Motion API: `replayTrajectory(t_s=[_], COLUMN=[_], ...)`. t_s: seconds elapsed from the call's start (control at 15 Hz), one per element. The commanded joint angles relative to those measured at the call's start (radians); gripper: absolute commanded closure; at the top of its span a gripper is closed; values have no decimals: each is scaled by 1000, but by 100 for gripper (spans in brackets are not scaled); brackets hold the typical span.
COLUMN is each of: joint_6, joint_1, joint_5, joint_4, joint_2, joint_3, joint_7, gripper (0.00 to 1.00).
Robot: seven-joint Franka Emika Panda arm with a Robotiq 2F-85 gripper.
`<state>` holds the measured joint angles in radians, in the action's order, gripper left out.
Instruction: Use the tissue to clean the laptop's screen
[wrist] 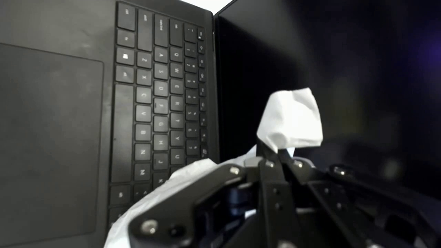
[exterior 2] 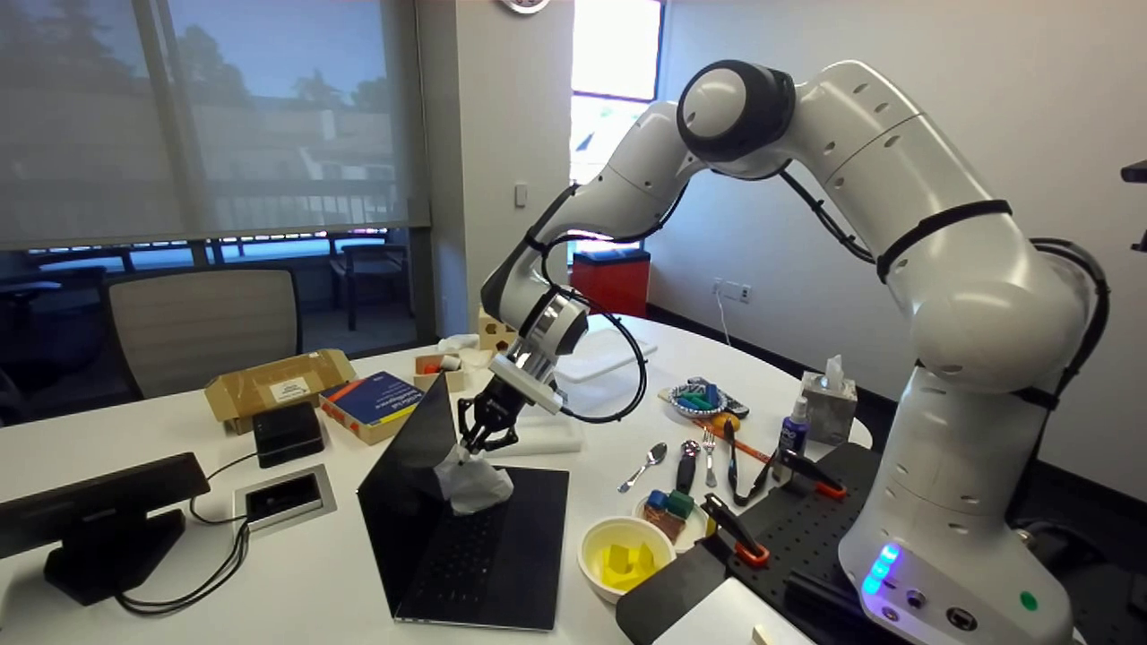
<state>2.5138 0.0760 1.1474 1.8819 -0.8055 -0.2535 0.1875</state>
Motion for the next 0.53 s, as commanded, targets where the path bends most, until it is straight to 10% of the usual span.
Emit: replayTrajectory(t_s=[0.0, 0.47], joint_6=[53, 57], joint_1=[21, 88], joint_5=[100, 208], joint_4=[11, 40], joint_2=[1, 16], joint_3=[-38, -81], joint_7=[139, 352], gripper=[100, 100])
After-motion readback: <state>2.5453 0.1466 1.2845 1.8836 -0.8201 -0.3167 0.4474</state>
